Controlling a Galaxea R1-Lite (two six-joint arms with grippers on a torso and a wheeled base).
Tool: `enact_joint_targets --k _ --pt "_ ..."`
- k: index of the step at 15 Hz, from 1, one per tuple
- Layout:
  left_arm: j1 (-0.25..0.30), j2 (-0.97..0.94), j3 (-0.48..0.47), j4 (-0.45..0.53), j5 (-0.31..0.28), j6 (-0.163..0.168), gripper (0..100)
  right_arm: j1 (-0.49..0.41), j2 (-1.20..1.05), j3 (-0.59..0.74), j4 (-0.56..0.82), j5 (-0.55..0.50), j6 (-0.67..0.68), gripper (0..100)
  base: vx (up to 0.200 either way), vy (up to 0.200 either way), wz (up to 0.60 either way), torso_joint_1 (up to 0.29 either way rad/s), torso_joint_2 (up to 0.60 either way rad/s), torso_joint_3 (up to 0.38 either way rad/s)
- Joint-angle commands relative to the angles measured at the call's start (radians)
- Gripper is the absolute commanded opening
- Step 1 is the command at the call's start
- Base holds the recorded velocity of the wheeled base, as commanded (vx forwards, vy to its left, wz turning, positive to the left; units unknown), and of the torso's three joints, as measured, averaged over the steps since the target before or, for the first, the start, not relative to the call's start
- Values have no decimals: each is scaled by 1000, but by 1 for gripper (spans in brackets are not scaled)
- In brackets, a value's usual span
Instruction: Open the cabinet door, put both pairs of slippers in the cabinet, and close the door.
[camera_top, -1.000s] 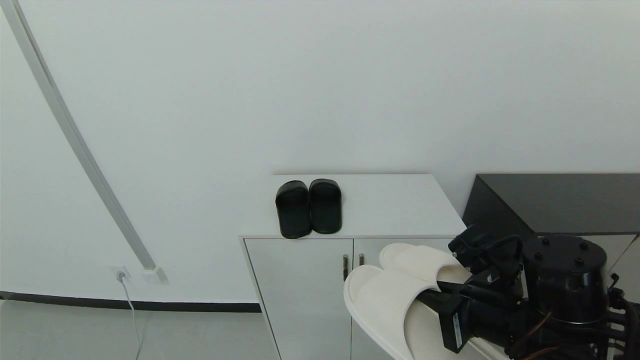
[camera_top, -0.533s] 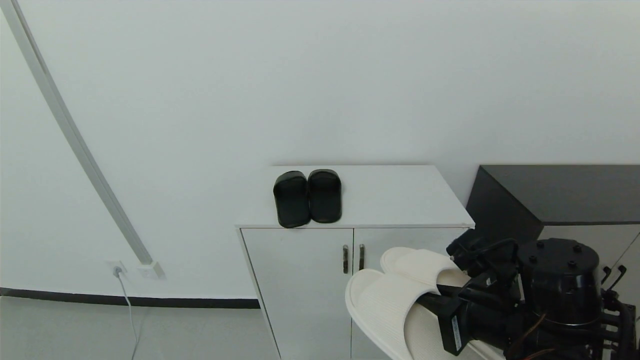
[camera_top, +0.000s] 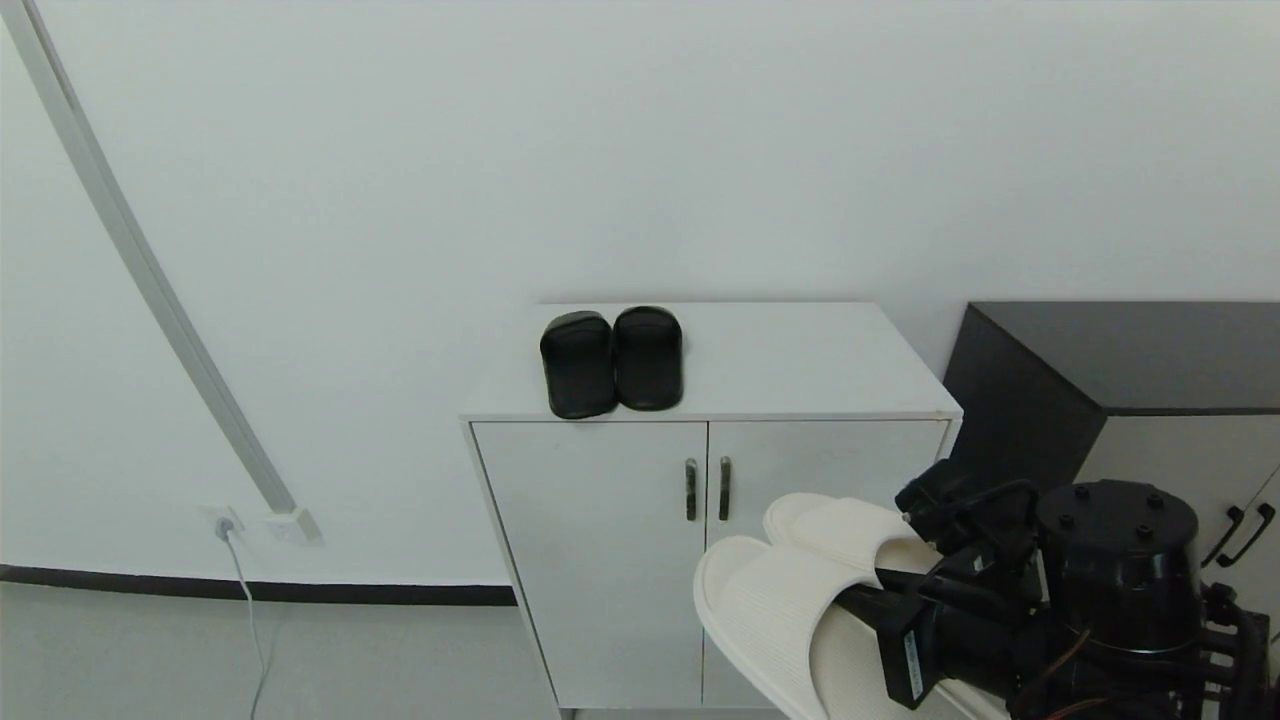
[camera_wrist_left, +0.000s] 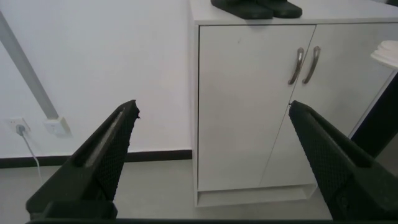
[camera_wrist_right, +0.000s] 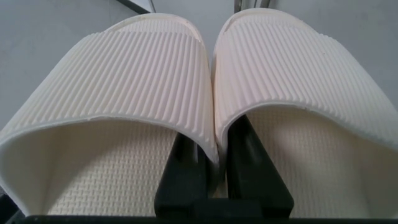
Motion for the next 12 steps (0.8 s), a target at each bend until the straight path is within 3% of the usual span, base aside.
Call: enact_joint_targets --k 1,12 --pt "0 1 0 0 -1 0 100 0 3 1 0 0 -1 0 0 0 0 -237 554 320" --pt "0 1 0 3 -3 2 100 8 3 9 0 1 -13 0 0 0 0 -204 527 318"
